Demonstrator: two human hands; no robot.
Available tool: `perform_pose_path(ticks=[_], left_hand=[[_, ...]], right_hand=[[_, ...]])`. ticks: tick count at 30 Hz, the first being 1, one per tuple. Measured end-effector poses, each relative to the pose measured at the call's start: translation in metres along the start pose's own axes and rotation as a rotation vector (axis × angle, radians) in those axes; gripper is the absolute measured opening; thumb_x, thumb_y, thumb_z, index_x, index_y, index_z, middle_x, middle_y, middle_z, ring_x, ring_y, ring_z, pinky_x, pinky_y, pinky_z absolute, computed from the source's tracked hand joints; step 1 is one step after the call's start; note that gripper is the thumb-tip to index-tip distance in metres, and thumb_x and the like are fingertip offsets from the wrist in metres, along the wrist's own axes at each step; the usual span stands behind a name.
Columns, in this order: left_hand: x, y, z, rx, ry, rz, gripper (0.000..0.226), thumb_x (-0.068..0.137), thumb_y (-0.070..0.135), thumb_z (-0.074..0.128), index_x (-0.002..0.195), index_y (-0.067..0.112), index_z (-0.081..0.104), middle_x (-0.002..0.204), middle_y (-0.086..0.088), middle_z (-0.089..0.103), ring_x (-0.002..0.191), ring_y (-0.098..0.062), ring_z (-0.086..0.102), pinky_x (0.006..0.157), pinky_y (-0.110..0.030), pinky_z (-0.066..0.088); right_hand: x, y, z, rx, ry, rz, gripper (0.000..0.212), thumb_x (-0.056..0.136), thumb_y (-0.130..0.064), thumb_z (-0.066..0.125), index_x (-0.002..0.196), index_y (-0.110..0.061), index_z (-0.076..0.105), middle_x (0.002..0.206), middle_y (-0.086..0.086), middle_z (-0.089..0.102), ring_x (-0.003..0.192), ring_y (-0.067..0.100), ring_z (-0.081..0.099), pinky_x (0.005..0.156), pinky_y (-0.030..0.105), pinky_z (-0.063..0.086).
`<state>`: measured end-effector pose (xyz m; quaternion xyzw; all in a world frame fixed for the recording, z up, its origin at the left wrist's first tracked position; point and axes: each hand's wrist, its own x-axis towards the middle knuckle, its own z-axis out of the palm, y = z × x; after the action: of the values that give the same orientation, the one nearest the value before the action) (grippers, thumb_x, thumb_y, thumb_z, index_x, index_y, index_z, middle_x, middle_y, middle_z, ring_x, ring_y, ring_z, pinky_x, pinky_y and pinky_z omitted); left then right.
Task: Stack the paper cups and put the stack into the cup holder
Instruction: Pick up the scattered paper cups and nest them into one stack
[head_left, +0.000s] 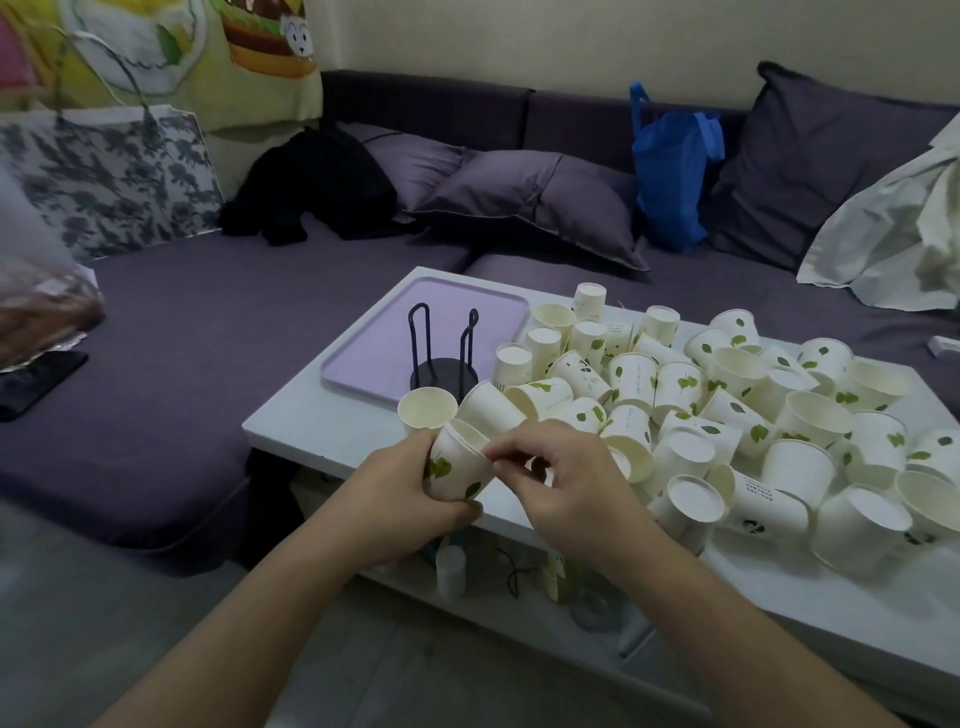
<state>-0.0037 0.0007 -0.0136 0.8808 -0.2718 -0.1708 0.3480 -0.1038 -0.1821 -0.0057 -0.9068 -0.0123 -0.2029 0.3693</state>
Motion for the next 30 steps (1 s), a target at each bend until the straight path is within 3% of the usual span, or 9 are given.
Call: perform_pose_path(ticks=[3,8,11,13,15,17,20,25,30], left_hand=[[0.000,-0.003,-0.003,-0.023,-0.015,-0.004,0.060,0.080,0.047,0.086,0.127,0.040,0.051,0.114,0.017,0.066,0.102,-0.009,0.067,0.089,-0.037,0.063],[0.001,-0.015,-0.018,-0.051,0.019,-0.061,0.059,0.081,0.046,0.085,0.128,0.040,0.050,0.114,0.014,0.066,0.101,-0.011,0.066,0.088,-0.036,0.062],[0.007,-0.029,-0.031,-0.018,0.070,-0.144,0.056,0.078,0.045,0.086,0.121,0.037,0.050,0.111,0.012,0.065,0.098,-0.012,0.065,0.084,-0.036,0.063],[0.010,-0.037,-0.037,-0.038,0.105,-0.189,0.048,0.078,0.041,0.085,0.114,0.034,0.053,0.106,0.007,0.067,0.093,-0.014,0.067,0.080,-0.038,0.065],[0.011,-0.042,-0.041,-0.051,0.123,-0.208,0.044,0.077,0.037,0.084,0.109,0.032,0.054,0.103,0.004,0.068,0.091,-0.016,0.068,0.078,-0.039,0.065],[0.012,-0.044,-0.043,-0.046,0.121,-0.212,0.042,0.079,0.035,0.084,0.108,0.031,0.054,0.103,0.003,0.067,0.091,-0.015,0.067,0.072,-0.034,0.062],[0.014,-0.046,-0.046,-0.025,0.115,-0.201,0.043,0.080,0.032,0.086,0.109,0.031,0.054,0.104,0.005,0.066,0.093,-0.014,0.065,0.067,-0.026,0.052],[0.011,-0.046,-0.051,0.027,0.104,-0.189,0.039,0.079,0.027,0.085,0.105,0.028,0.057,0.103,0.004,0.066,0.092,-0.013,0.065,0.073,-0.031,0.057],[0.010,-0.034,-0.041,0.012,0.082,-0.124,0.052,0.074,0.043,0.091,0.113,0.032,0.058,0.102,0.011,0.067,0.092,-0.009,0.066,0.078,-0.031,0.060]], right_hand=[[0.001,0.001,0.009,-0.031,-0.037,-0.012,0.019,0.096,-0.007,0.074,0.106,-0.020,0.084,0.087,-0.028,0.066,0.088,-0.004,0.062,0.073,0.012,0.050],[0.018,-0.002,0.023,-0.019,-0.005,0.052,0.024,0.101,-0.011,0.064,0.114,-0.026,0.078,0.101,-0.018,0.071,0.093,0.002,0.064,0.077,0.014,0.051],[0.040,-0.004,0.035,-0.190,-0.061,0.116,0.031,0.103,-0.014,0.058,0.126,-0.031,0.068,0.102,-0.014,0.065,0.089,0.004,0.058,0.070,0.014,0.042],[0.053,-0.003,0.049,-0.241,-0.165,0.165,0.043,0.101,-0.015,0.055,0.139,-0.036,0.060,0.100,-0.010,0.066,0.087,0.009,0.059,0.071,0.024,0.048],[0.061,0.002,0.064,-0.239,-0.239,0.221,0.048,0.101,-0.017,0.056,0.146,-0.035,0.055,0.106,-0.005,0.071,0.096,0.016,0.064,0.084,0.037,0.057],[0.066,0.008,0.074,-0.272,-0.241,0.258,0.032,0.102,-0.020,0.059,0.134,-0.028,0.062,0.110,-0.002,0.072,0.099,0.019,0.066,0.088,0.041,0.058],[0.068,0.013,0.078,-0.272,-0.144,0.231,0.005,0.102,-0.023,0.063,0.104,-0.020,0.067,0.095,-0.002,0.071,0.086,0.018,0.064,0.080,0.042,0.059],[0.062,0.004,0.051,-0.177,0.055,0.158,0.009,0.103,-0.029,0.065,0.095,-0.025,0.068,0.082,-0.011,0.067,0.074,0.006,0.059,0.063,0.018,0.043],[0.045,-0.006,0.027,0.130,0.101,0.209,0.011,0.103,-0.035,0.065,0.095,-0.031,0.071,0.080,-0.014,0.073,0.078,0.009,0.070,0.075,0.039,0.062]])
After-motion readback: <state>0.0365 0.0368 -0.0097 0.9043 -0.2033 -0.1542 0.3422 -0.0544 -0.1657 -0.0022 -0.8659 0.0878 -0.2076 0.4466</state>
